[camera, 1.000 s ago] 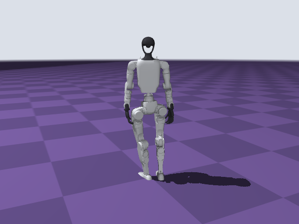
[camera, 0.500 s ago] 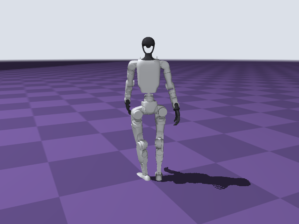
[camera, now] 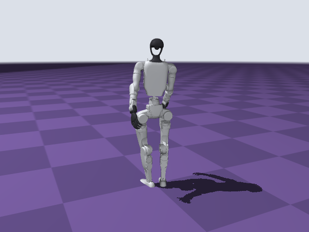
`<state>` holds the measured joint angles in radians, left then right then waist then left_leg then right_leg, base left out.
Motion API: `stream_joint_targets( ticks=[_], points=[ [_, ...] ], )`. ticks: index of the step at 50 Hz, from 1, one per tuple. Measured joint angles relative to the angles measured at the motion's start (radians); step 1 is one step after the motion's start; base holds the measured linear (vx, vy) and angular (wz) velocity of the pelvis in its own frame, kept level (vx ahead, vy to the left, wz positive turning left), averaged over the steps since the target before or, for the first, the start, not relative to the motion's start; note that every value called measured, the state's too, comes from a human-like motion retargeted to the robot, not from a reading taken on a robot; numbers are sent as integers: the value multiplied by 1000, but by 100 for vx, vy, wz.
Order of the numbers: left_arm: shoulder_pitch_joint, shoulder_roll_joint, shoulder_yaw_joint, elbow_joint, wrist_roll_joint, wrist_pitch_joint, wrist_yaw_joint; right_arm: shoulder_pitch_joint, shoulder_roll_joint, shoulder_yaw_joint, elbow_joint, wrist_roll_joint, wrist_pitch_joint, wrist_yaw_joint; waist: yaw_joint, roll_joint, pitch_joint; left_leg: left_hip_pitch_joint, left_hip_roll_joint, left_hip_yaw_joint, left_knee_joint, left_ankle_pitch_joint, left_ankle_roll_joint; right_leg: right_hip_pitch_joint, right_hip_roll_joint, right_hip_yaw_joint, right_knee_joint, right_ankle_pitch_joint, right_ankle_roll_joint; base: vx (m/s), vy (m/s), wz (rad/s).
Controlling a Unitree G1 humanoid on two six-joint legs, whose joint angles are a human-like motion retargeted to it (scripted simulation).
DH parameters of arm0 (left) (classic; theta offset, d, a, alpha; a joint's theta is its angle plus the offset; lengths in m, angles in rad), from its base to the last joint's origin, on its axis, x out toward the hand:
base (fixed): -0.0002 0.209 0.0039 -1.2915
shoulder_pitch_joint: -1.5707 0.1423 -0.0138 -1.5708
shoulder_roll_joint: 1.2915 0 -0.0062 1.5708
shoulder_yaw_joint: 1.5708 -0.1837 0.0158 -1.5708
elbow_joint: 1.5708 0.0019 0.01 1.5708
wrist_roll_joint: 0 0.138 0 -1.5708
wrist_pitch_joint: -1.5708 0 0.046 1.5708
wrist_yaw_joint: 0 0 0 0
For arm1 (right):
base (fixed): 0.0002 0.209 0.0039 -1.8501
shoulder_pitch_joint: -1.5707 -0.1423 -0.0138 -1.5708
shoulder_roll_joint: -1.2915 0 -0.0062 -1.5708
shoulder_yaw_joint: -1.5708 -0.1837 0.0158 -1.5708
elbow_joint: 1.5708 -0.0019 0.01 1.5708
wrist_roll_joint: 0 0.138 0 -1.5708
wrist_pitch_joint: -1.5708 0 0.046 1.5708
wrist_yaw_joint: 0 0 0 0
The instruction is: In place motions
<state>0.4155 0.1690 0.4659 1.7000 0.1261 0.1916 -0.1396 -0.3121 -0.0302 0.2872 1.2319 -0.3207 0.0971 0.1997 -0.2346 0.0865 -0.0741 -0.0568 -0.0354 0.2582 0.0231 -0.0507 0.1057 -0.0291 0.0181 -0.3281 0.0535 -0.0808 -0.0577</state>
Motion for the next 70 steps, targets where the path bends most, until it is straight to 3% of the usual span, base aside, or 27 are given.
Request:
stream_joint_targets(
  ticks=[5, 12, 15, 20, 25, 32, 37, 43, 50, 55, 60, 70],
  points=[
    [-6, 5, -3, 0, 27, 54, -115, 13, 3, 19, -57, -9, -26, 20, -10, -7, -7, 3, 3, 6, -2, -1, -1, -2, 2, 5, -1, 3, 0, 0, 0, 0],
    [-202, -35, -79, 0, -22, -7, 37, 127, -24, 4, 30, -96, -24, 1, -25, -19, -24, 3, 9, 22, -6, -4, 0, -13, 6, 20, 1, 9, -1, 0, -1, -8],
    [-352, -49, -150, 0, -56, -40, 86, 196, -49, -47, 158, -146, 11, -54, -33, -24, -31, 1, 13, 29, -6, -6, 2, -19, 10, 29, 2, 13, 0, 0, -4, -24],
    [-565, -43, -239, -43, -70, -49, 35, 307, -119, -151, 345, -184, 97, -109, -48, -20, -37, -7, 20, 30, -2, -11, 7, -27, 19, 45, 5, 16, 2, -2, -2, -28],
    [-749, -58, -294, -143, -62, -34, -7, 428, -209, -256, 461, -104, 151, -111, -35, -21, -38, -14, 18, 30, -1, -14, 11, -37, 18, 52, 7, 21, 1, -1, 0, -18],
    [-844, -77, -344, -305, -84, -96, 23, 563, -266, -347, 468, 25, 195, -162, -19, -28, -35, -18, 12, 33, -4, -11, 11, -39, 12, 46, 2, 24, -2, 0, 0, 0],
    [-807, -82, -357, -330, -74, -110, 15, 537, -240, -324, 468, 26, 201, -133, -17, -18, -33, -23, 11, 30, -6, -6, 11, -38, 11, 35, -1, 22, -4, 0, 0, 0],
    [-685, -91, -328, -192, -28, -98, 0, 390, -166, -212, 465, 20, 151, -124, -1, -5, -33, -23, 5, 22, -6, -2, 9, -31, 6, 19, -5, 18, -4, -1, 4, 20],
    [-406, -87, -176, -39, -16, -101, 93, 172, -73, -75, 292, 5, 105, -28, 24, -4, -17, -9, -3, 13, -6, 0, 3, -17, -2, 12, -5, 14, -4, 0, 1, 5],
    [-182, -35, -69, -2, -36, -83, 51, 38, -19, -54, 115, 47, 69, 33, 26, -2, -9, -7, -3, 6, -5, 3, -2, -12, -4, 2, -5, 10, -3, 0, 1, 25],
    [-28, 11, -19, 0, -29, -10, -23, -50, 10, -47, -22, 92, 33, 44, 25, -6, 2, -7, -2, -4, -2, 6, -6, -5, -5, -8, -3, 4, 0, -1, -1, 23],
    [-77, -15, -63, 0, -31, 14, -6, 12, 6, 4, -64, 22, -25, 14, 6, -15, -8, -6, 2, 4, -2, 4, -6, -6, -2, -5, -4, 6, -1, 0, 0, 0]
  ],
)
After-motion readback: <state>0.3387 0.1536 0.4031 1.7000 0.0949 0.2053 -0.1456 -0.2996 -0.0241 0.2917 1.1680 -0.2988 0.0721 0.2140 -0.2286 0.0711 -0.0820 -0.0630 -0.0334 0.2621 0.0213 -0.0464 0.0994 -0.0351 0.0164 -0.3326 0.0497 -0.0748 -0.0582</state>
